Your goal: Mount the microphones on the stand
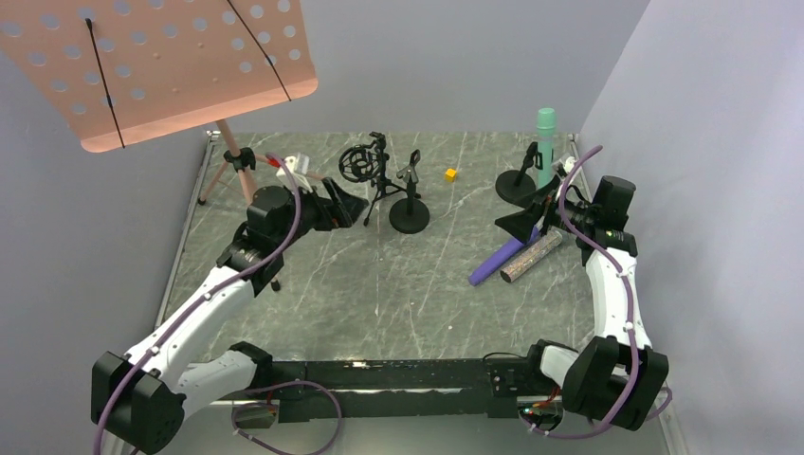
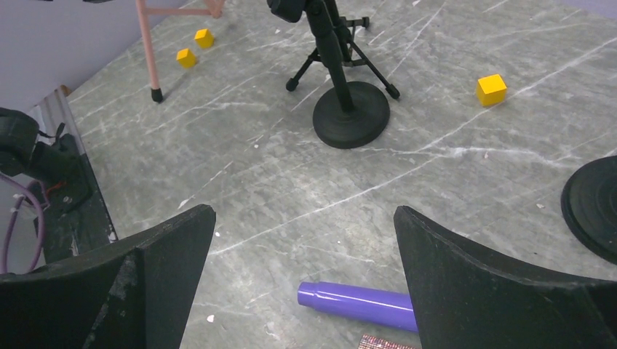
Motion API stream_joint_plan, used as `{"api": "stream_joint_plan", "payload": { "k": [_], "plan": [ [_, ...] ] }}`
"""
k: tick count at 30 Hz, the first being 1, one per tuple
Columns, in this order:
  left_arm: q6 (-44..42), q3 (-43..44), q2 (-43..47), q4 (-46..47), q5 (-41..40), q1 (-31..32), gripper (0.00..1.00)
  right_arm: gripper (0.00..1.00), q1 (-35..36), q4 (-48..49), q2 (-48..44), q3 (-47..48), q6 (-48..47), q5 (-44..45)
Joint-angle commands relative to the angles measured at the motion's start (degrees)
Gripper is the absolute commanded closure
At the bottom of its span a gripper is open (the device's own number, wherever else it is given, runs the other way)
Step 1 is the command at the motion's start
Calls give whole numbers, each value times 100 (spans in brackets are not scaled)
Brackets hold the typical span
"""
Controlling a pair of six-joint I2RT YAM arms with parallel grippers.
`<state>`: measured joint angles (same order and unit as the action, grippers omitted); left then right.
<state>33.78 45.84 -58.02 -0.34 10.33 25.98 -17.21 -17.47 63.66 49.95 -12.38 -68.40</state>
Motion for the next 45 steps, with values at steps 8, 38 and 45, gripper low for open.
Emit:
{"api": "stream_joint_plan", "payload": {
  "k": [8,38,45],
  "plan": [
    [2040,-99,-243,1414,-1013,-294,5,0,-1,87,-91,29,-91,-428],
    [2798,485,-1521,1537,-944,-603,51,0,29,-31,-68,51,-221,-455],
    [3050,490,-1715,1714,-852,-603,57,0,29,-63,-67,67,-247,-455]
  ]
}}
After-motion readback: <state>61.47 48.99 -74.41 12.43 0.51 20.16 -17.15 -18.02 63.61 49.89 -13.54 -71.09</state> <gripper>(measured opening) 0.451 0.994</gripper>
